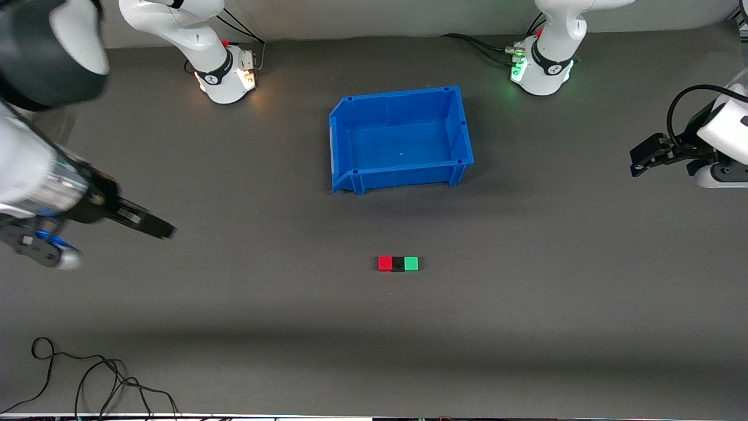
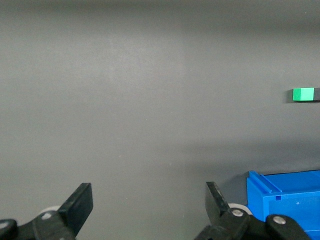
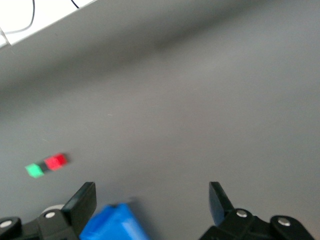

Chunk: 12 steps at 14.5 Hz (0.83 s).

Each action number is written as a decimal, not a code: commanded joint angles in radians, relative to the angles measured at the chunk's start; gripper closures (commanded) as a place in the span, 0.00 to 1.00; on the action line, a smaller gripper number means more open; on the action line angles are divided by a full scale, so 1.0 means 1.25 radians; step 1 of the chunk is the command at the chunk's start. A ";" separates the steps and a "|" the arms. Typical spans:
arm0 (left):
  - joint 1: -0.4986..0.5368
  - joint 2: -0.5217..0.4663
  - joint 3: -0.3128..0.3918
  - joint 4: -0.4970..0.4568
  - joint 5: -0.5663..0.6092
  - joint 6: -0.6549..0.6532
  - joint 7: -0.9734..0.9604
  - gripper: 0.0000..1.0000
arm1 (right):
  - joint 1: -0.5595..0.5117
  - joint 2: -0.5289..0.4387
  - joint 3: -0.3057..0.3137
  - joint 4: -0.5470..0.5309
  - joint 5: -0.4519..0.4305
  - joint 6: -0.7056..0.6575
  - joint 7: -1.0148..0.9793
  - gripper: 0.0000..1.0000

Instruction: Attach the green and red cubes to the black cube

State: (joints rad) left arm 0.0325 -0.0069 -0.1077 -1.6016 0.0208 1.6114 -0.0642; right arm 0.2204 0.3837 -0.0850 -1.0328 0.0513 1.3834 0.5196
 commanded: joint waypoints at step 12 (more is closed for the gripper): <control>-0.066 -0.009 0.084 -0.005 -0.003 -0.023 0.053 0.00 | -0.001 -0.068 -0.008 -0.035 -0.118 -0.072 -0.190 0.00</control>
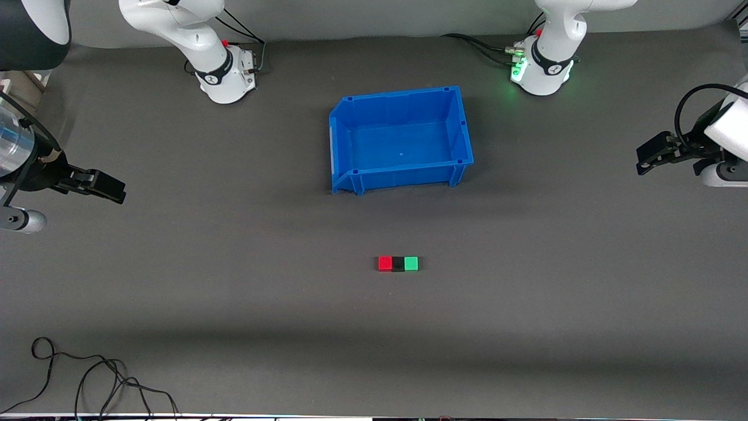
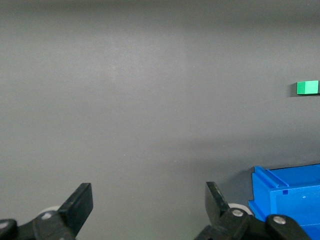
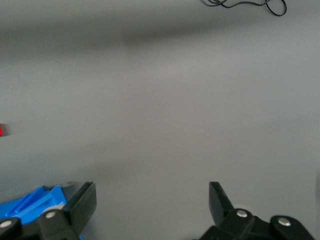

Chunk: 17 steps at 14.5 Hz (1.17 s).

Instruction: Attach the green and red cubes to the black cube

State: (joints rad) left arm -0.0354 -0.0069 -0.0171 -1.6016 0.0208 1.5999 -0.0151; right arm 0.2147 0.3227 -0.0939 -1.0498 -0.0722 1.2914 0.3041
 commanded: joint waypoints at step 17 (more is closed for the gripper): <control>-0.015 -0.006 0.010 0.004 -0.001 -0.013 0.010 0.00 | -0.136 -0.169 0.032 -0.269 0.088 0.130 -0.133 0.00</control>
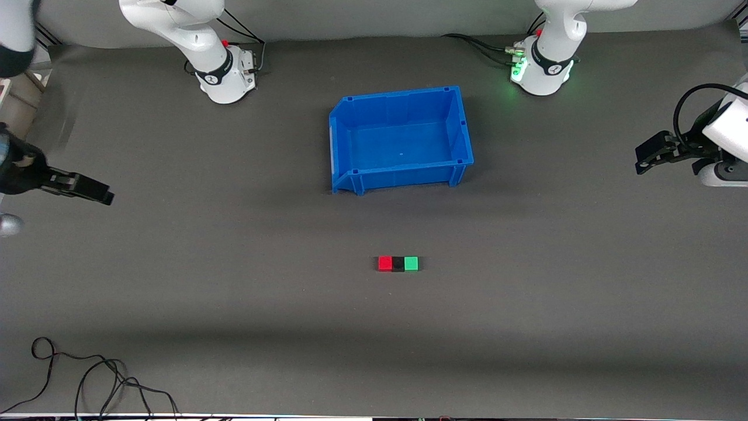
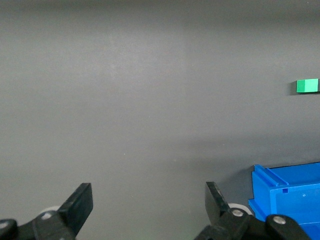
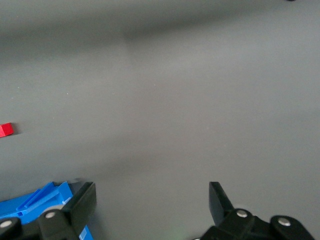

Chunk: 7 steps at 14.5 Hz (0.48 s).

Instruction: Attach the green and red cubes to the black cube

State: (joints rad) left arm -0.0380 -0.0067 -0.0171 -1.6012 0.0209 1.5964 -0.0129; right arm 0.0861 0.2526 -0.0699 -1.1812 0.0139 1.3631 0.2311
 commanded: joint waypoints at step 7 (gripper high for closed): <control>-0.010 -0.009 0.010 0.014 -0.023 -0.023 -0.002 0.00 | -0.080 -0.212 0.035 -0.325 0.020 0.139 -0.135 0.00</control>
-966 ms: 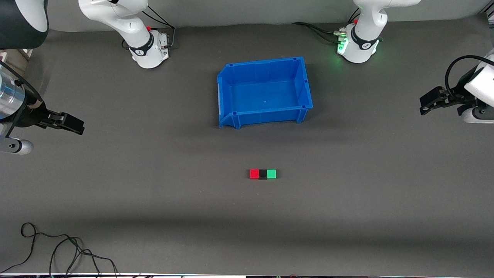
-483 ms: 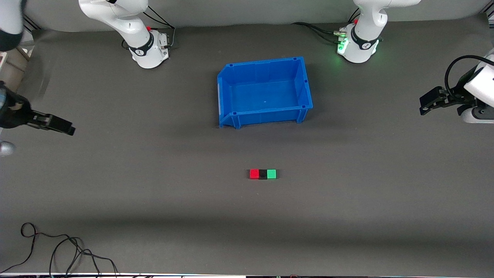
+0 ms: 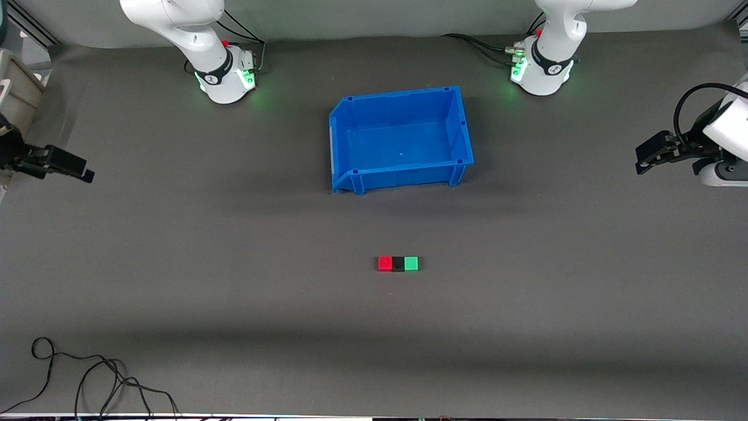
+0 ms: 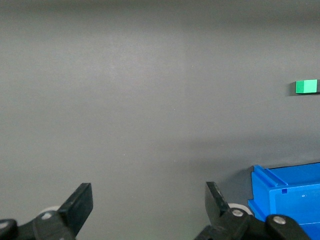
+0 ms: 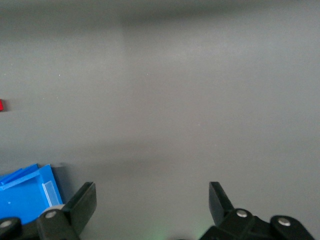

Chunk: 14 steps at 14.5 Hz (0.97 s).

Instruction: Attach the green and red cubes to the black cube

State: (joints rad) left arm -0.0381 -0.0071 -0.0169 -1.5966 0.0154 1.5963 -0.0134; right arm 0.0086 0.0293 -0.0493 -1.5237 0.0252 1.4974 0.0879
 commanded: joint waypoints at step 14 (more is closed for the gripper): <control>-0.008 -0.008 0.016 0.015 -0.007 -0.031 0.007 0.00 | -0.011 0.016 0.128 -0.041 -0.061 0.055 0.060 0.00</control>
State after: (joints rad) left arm -0.0379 -0.0080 -0.0016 -1.5869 -0.0116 1.5721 -0.0142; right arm -0.0010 0.0292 0.1034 -1.5868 -0.0388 1.5531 0.1433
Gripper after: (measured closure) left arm 0.000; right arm 0.000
